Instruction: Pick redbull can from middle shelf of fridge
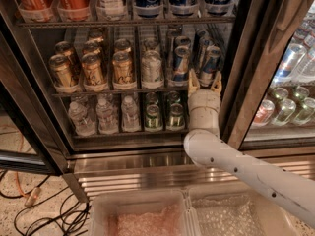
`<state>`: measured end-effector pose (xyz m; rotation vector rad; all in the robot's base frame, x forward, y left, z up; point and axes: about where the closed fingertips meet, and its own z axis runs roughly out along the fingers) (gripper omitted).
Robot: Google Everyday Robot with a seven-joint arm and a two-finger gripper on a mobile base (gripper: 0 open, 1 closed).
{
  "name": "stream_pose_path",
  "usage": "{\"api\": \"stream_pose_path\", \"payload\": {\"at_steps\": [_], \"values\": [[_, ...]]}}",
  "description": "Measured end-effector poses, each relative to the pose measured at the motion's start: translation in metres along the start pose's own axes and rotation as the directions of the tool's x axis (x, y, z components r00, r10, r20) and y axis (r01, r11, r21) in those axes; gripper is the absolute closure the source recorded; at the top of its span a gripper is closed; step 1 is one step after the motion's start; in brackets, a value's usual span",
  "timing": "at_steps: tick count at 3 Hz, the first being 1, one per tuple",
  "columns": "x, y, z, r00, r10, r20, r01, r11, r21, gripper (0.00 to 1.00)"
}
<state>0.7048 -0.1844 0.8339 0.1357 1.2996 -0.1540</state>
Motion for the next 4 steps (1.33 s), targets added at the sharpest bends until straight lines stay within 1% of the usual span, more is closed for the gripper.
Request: {"api": "stream_pose_path", "payload": {"at_steps": [1,2,3,4], "values": [[0.006,-0.007,0.024,1.000,-0.005,0.013,0.005,0.9991,0.043,0.38],[0.007,-0.004,0.031,1.000,0.000,0.018,-0.001,0.9989,0.046,0.38],[0.008,-0.002,0.037,1.000,0.005,0.022,-0.006,0.9990,0.045,0.57],[0.008,-0.002,0.037,1.000,0.005,0.022,-0.006,0.9990,0.044,0.80]]}}
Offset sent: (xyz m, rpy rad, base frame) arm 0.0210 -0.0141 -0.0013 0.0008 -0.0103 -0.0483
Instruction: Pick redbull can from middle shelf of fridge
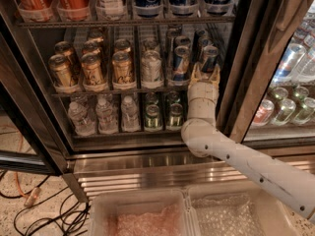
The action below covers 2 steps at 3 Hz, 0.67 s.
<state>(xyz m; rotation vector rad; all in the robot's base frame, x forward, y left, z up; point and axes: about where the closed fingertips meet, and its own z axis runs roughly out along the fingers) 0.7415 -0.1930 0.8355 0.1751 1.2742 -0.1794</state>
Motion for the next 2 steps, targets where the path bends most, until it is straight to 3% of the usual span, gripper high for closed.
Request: {"api": "stream_pose_path", "payload": {"at_steps": [1,2], "values": [[-0.0006,0.0004,-0.0002,1.000,0.002,0.000,-0.002,1.0000,-0.001,1.00],[-0.0103,0.0042,-0.0015,1.000,0.020,0.017,-0.020,0.9997,-0.011,1.00]]}}
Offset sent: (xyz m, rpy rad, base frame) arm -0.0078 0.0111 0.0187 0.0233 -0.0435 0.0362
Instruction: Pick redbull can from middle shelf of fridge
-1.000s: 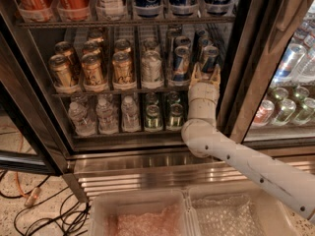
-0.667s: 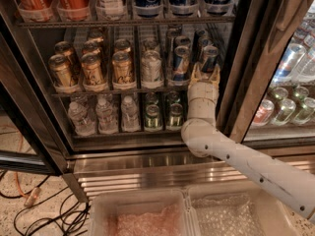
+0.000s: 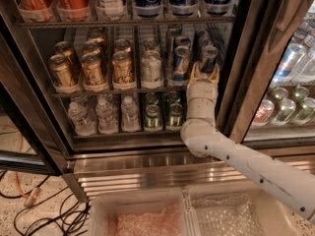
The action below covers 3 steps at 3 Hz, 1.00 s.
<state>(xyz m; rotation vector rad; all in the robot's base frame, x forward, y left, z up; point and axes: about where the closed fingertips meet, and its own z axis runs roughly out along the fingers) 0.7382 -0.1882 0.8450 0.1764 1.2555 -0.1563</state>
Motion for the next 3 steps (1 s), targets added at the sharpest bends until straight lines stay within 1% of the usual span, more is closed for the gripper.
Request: {"api": "stream_pose_path", "payload": {"at_steps": [2,3], "values": [[-0.036,0.011,0.005,0.996,0.051,0.078,-0.049,0.9983,-0.032,1.00],[-0.052,0.012,-0.003,0.993,0.072,0.092,-0.066,0.9956,-0.067,1.00]]}}
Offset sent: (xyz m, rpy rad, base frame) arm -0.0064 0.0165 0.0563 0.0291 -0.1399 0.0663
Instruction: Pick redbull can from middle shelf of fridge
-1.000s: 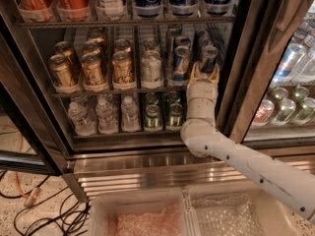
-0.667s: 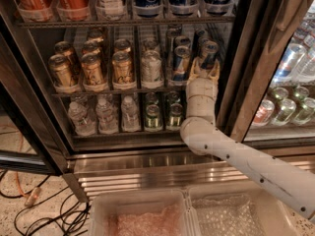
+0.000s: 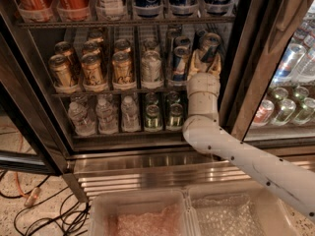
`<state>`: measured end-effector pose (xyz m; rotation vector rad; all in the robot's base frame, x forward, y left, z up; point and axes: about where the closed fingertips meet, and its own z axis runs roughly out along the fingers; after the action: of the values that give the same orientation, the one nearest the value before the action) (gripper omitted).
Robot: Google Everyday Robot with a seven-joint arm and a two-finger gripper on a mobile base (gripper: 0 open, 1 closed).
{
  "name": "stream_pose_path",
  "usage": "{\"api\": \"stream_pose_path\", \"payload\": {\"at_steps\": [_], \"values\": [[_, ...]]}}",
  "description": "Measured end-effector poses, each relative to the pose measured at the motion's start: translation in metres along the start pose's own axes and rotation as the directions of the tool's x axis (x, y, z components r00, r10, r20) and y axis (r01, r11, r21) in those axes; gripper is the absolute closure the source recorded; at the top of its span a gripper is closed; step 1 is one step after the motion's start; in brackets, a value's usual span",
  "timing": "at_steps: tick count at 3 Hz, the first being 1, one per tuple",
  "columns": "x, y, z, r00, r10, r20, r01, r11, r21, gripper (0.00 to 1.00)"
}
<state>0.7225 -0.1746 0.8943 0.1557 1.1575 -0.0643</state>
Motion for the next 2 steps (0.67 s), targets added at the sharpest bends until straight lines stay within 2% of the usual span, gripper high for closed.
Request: {"api": "stream_pose_path", "payload": {"at_steps": [1,2], "values": [[-0.018,-0.004,-0.019,1.000,0.007,-0.011,-0.008,0.9994,-0.033,1.00],[-0.033,-0.016,-0.045,0.999,-0.028,-0.046,0.025,0.9978,-0.062,1.00]]}}
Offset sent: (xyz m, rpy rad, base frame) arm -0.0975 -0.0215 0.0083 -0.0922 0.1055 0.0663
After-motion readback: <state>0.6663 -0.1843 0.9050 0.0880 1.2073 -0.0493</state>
